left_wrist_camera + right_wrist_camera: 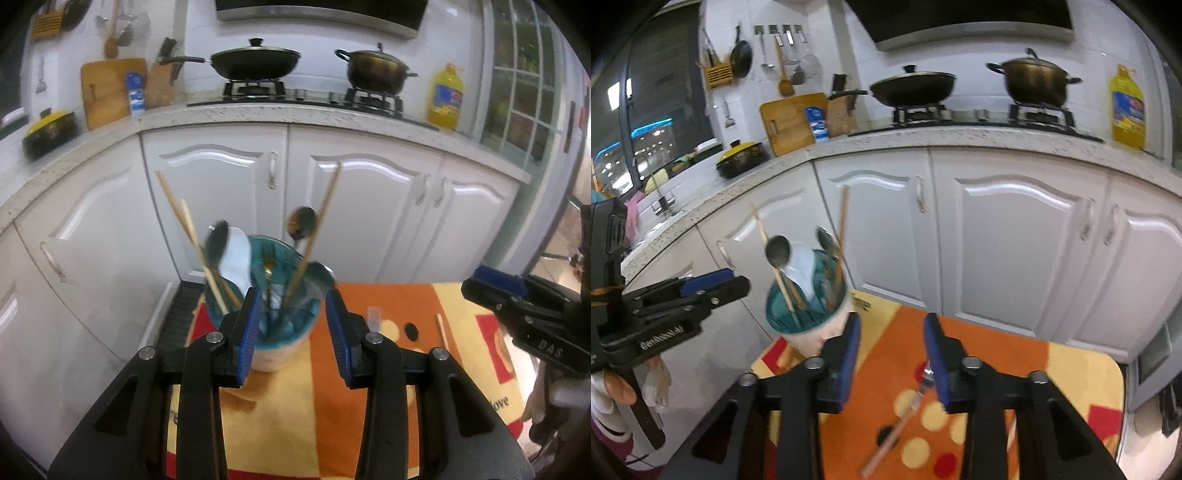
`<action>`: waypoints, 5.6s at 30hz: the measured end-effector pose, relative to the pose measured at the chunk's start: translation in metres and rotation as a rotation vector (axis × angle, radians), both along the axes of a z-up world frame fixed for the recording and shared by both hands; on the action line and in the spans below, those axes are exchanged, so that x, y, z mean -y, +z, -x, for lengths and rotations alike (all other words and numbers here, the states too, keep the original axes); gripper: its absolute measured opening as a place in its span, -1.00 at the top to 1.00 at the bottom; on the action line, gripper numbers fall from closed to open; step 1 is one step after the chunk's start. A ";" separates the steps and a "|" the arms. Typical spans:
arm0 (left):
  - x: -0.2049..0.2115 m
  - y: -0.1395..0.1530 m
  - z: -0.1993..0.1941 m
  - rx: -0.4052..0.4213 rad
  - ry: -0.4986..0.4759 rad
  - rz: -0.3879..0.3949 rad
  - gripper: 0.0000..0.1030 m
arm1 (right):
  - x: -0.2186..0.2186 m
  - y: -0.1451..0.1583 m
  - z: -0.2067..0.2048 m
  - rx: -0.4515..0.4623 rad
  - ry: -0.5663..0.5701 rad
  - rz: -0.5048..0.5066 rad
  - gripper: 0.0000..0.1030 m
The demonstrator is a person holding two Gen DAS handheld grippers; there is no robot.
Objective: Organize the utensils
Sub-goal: 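Move both open tools back over the steel fork and wooden chopstick, then grasp the steel fork with the left tool while the right tool grasps the chopstick, then lift the fork and chopstick and carry both toward the floral holder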
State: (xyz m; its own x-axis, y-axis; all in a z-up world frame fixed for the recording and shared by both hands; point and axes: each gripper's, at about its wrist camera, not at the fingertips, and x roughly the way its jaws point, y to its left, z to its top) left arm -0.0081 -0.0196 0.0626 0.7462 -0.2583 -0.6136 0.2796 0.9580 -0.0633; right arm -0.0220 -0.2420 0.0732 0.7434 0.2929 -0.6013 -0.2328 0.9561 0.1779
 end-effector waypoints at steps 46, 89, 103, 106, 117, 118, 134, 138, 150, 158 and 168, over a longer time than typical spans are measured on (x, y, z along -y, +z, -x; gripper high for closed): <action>0.145 -0.155 -0.116 -0.388 -0.104 0.033 0.32 | 0.138 -0.151 -0.048 -0.338 -0.144 -0.111 0.43; 0.158 -0.163 -0.126 -0.494 -0.267 0.081 0.34 | 0.129 -0.170 -0.059 -0.387 -0.079 -0.120 0.70; 0.176 -0.164 -0.124 -0.481 -0.284 0.040 0.29 | 0.127 -0.170 -0.058 -0.386 -0.064 -0.138 0.67; 0.181 -0.164 -0.120 -0.448 -0.289 -0.016 0.48 | 0.123 -0.171 -0.060 -0.385 -0.058 -0.135 0.67; 0.147 -0.138 -0.087 -0.416 -0.281 0.040 0.64 | 0.111 -0.156 -0.044 -0.320 -0.051 -0.116 0.88; 0.142 -0.133 -0.082 -0.410 -0.279 0.048 0.64 | 0.112 -0.152 -0.041 -0.311 -0.050 -0.131 0.88; 0.086 -0.049 -0.027 -0.258 -0.259 0.120 0.64 | 0.079 -0.064 0.003 -0.113 0.009 -0.215 0.89; 0.069 -0.034 -0.017 -0.232 -0.242 0.129 0.64 | 0.066 -0.043 0.008 -0.069 0.035 -0.192 0.89; 0.027 0.000 0.003 -0.160 -0.196 0.141 0.64 | 0.028 -0.003 0.012 0.012 0.102 -0.124 0.89; 0.006 0.017 0.004 -0.148 -0.168 0.167 0.64 | 0.010 0.022 0.007 0.064 0.133 -0.089 0.89; -0.015 0.053 -0.002 -0.144 -0.170 0.235 0.65 | 0.001 0.046 0.004 0.106 0.156 -0.076 0.90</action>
